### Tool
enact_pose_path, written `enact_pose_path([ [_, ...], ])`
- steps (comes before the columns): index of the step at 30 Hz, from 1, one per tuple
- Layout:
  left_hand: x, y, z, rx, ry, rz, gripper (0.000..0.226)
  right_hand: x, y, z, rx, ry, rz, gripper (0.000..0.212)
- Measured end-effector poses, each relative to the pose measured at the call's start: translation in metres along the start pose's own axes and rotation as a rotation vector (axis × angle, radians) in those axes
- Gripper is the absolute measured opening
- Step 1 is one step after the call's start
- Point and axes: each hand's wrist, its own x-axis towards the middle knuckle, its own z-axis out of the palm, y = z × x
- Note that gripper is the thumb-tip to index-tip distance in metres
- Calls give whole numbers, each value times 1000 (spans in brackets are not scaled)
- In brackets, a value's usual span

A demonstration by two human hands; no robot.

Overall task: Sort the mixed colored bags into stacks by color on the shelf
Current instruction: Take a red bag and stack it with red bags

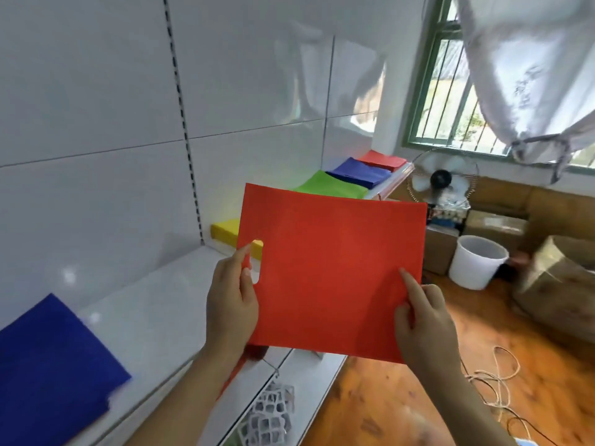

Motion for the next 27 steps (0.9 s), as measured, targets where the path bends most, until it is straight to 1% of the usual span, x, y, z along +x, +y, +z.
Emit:
enact_pose_path([
  [6, 19, 41, 119, -46, -69, 59, 45, 35, 94, -32, -83, 63, 80, 57],
  [9, 28, 55, 170, -79, -119, 80, 46, 54, 133, -38, -118, 86, 98, 54],
  [11, 33, 59, 191, -98, -138, 85, 47, 64, 147, -38, -122, 104, 104, 49],
  [19, 96, 53, 322, -152, -228, 80, 53, 142, 233, -8, -181, 129, 180, 50],
  [21, 120, 48, 359, -163, -253, 75, 51, 169, 252, 2, -206, 135, 182, 51],
  [24, 154, 49, 410, -177, -288, 46, 49, 212, 278, 14, -223, 145, 233, 54],
  [27, 186, 54, 457, -182, -320, 59, 47, 247, 305, 23, -265, 171, 267, 58],
])
